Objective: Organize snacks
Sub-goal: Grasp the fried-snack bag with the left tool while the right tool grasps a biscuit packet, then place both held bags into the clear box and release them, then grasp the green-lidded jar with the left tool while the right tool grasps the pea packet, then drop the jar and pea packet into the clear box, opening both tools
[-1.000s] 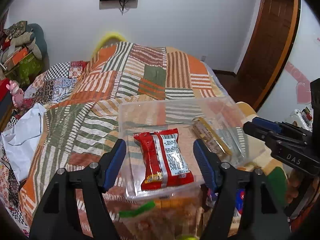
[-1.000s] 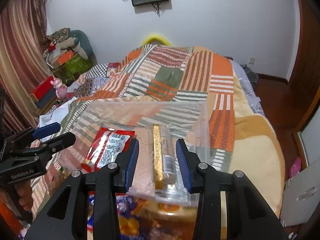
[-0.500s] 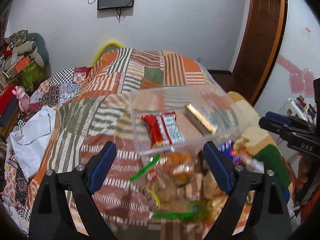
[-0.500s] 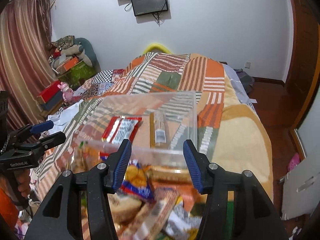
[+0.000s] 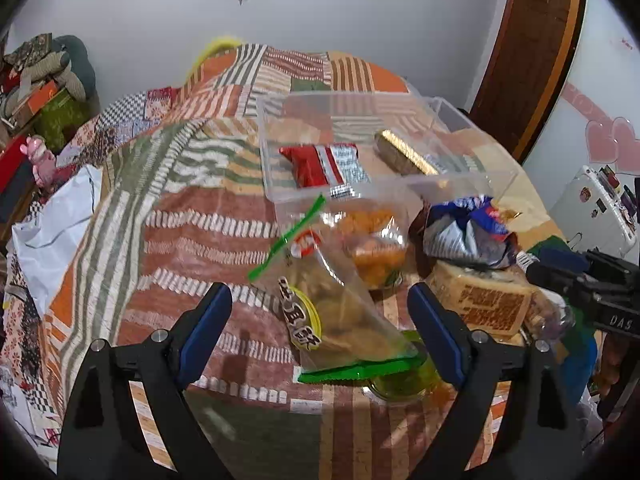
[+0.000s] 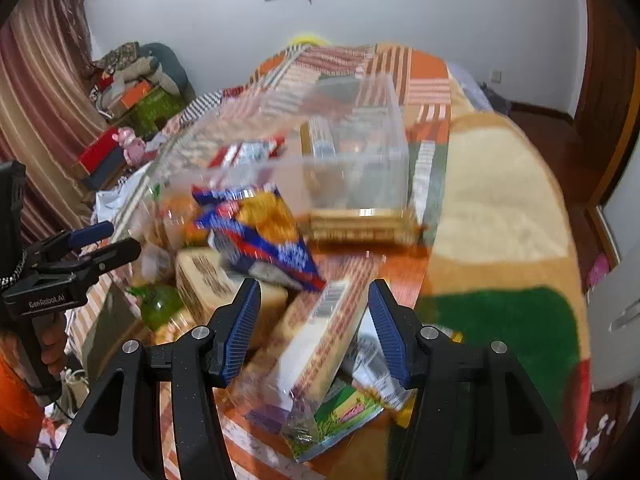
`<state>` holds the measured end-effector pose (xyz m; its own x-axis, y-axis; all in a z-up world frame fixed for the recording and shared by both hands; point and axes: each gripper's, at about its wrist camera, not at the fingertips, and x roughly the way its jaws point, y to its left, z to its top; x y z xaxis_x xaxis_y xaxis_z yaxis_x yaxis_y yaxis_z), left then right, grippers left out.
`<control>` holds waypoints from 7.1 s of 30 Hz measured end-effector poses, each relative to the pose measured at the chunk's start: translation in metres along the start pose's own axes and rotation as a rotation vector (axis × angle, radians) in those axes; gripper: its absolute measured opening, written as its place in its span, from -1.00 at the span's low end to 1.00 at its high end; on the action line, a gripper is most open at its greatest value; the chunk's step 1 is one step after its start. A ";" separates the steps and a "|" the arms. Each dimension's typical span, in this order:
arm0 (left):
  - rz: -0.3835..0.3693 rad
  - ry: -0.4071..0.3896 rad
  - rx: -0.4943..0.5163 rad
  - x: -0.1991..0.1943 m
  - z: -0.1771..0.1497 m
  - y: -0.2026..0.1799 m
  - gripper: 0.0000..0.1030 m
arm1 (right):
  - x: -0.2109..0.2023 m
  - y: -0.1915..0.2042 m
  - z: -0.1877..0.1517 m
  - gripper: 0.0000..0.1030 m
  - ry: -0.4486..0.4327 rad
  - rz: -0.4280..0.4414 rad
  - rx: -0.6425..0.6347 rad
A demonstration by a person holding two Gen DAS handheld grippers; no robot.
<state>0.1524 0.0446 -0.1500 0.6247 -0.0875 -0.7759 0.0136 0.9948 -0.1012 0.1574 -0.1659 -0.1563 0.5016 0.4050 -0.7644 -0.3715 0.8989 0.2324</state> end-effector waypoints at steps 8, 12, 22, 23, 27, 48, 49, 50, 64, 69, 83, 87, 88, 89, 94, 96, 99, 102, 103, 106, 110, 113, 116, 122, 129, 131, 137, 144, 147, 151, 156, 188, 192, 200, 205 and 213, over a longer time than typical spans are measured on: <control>-0.005 0.029 -0.072 0.025 -0.009 0.002 0.75 | 0.004 0.007 -0.006 0.03 0.014 -0.042 -0.041; -0.019 0.017 -0.074 0.027 -0.013 0.003 0.75 | 0.001 0.009 -0.014 0.02 0.006 -0.064 -0.091; -0.026 -0.049 -0.035 -0.001 -0.022 0.010 0.42 | -0.012 -0.008 -0.019 0.00 0.006 -0.054 -0.027; -0.027 -0.048 -0.041 -0.002 -0.022 0.012 0.42 | -0.012 -0.007 -0.020 0.00 0.007 -0.054 -0.030; -0.030 -0.045 -0.073 -0.001 -0.023 0.019 0.41 | -0.007 0.001 -0.018 0.05 0.017 -0.061 -0.055; -0.026 0.021 -0.044 0.017 -0.028 0.003 -0.12 | -0.017 0.010 -0.021 -0.17 -0.018 -0.092 -0.117; -0.023 0.014 -0.042 0.013 -0.028 0.003 -0.12 | -0.021 0.007 -0.022 -0.17 -0.025 -0.095 -0.111; -0.019 0.004 -0.039 0.009 -0.029 0.004 -0.12 | -0.023 0.006 -0.022 -0.17 -0.031 -0.097 -0.105; -0.037 -0.166 -0.005 -0.053 0.009 -0.008 -0.12 | -0.072 0.002 0.005 -0.17 -0.210 -0.087 -0.041; -0.059 -0.210 0.006 -0.062 0.031 -0.015 -0.12 | -0.078 0.012 0.025 -0.17 -0.292 -0.055 -0.045; -0.062 -0.268 0.025 -0.049 0.082 -0.024 -0.12 | -0.048 0.039 0.076 -0.17 -0.364 0.017 -0.067; -0.059 -0.253 0.018 -0.034 0.090 -0.020 -0.12 | -0.034 0.045 0.086 -0.17 -0.350 0.021 -0.071; -0.057 -0.250 0.017 -0.031 0.091 -0.020 -0.11 | -0.029 0.047 0.088 -0.17 -0.343 0.022 -0.070; -0.058 -0.241 0.013 -0.026 0.093 -0.019 -0.11 | -0.026 0.047 0.090 -0.17 -0.336 0.021 -0.071; -0.066 -0.189 -0.009 -0.002 0.101 -0.015 -0.11 | -0.003 0.049 0.097 -0.17 -0.286 0.015 -0.068; -0.069 -0.162 -0.010 0.009 0.103 -0.013 -0.11 | 0.007 0.048 0.100 -0.18 -0.260 0.018 -0.059; -0.062 -0.132 -0.002 0.023 0.105 -0.014 -0.11 | 0.021 0.047 0.104 -0.17 -0.220 0.008 -0.057; -0.051 -0.109 0.006 0.035 0.105 -0.015 -0.11 | 0.032 0.046 0.105 -0.17 -0.179 0.003 -0.056; -0.049 -0.103 0.006 0.038 0.105 -0.015 -0.11 | 0.036 0.045 0.105 -0.17 -0.167 -0.004 -0.054; -0.054 -0.079 -0.002 0.047 0.106 -0.013 -0.11 | 0.043 0.043 0.106 -0.17 -0.140 -0.008 -0.043; -0.054 -0.047 -0.017 0.058 0.106 -0.010 -0.11 | 0.050 0.041 0.106 -0.17 -0.109 -0.011 -0.024; -0.060 -0.025 -0.020 0.063 0.105 -0.008 -0.10 | 0.053 0.041 0.104 -0.16 -0.093 -0.016 -0.022; -0.057 -0.028 -0.022 0.062 0.103 -0.007 -0.03 | 0.048 0.043 0.103 -0.16 -0.104 -0.034 -0.040; -0.062 -0.062 -0.019 0.041 0.101 -0.008 0.00 | 0.032 0.046 0.103 -0.07 -0.127 -0.033 -0.071; -0.061 -0.134 0.006 -0.006 0.094 -0.014 0.11 | -0.005 0.049 0.096 0.01 -0.194 -0.035 -0.085; -0.062 -0.152 0.015 -0.019 0.090 -0.016 0.16 | -0.017 0.048 0.091 0.03 -0.212 -0.033 -0.087; -0.061 -0.187 0.049 -0.053 0.069 -0.022 0.33 | -0.052 0.039 0.072 0.12 -0.259 -0.045 -0.084; -0.049 -0.144 0.095 -0.062 0.031 -0.029 0.42 | -0.072 0.019 0.042 0.23 -0.251 -0.072 -0.070; -0.044 -0.111 0.105 -0.057 0.012 -0.030 0.42 | -0.069 0.011 0.026 0.24 -0.212 -0.075 -0.058; -0.049 -0.053 0.089 -0.043 -0.009 -0.028 0.43 | -0.063 0.004 0.004 0.24 -0.155 -0.066 -0.030; -0.057 0.020 0.067 -0.026 -0.031 -0.024 0.42 | -0.049 -0.001 -0.021 0.24 -0.079 -0.033 0.009; -0.102 0.066 0.018 0.015 -0.043 -0.029 -0.11 | -0.008 -0.005 -0.046 -0.17 0.060 0.018 0.025; -0.100 0.063 0.002 0.011 -0.043 -0.024 -0.11 | -0.015 -0.008 -0.047 -0.21 0.042 0.032 0.048; -0.089 -0.014 -0.005 -0.015 -0.028 -0.019 -0.11 | -0.037 -0.001 -0.032 -0.22 -0.037 0.043 0.043; -0.090 -0.079 -0.007 -0.035 -0.009 -0.016 -0.11 | -0.049 0.003 -0.017 -0.22 -0.101 0.045 0.032; -0.093 -0.170 -0.005 -0.054 0.027 -0.016 -0.11 | -0.059 0.012 0.015 -0.22 -0.204 0.038 0.004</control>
<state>0.1393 0.0348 -0.0896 0.7437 -0.1683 -0.6470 0.0734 0.9825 -0.1713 0.1355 -0.1762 -0.0995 0.6352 0.4636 -0.6177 -0.3904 0.8829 0.2611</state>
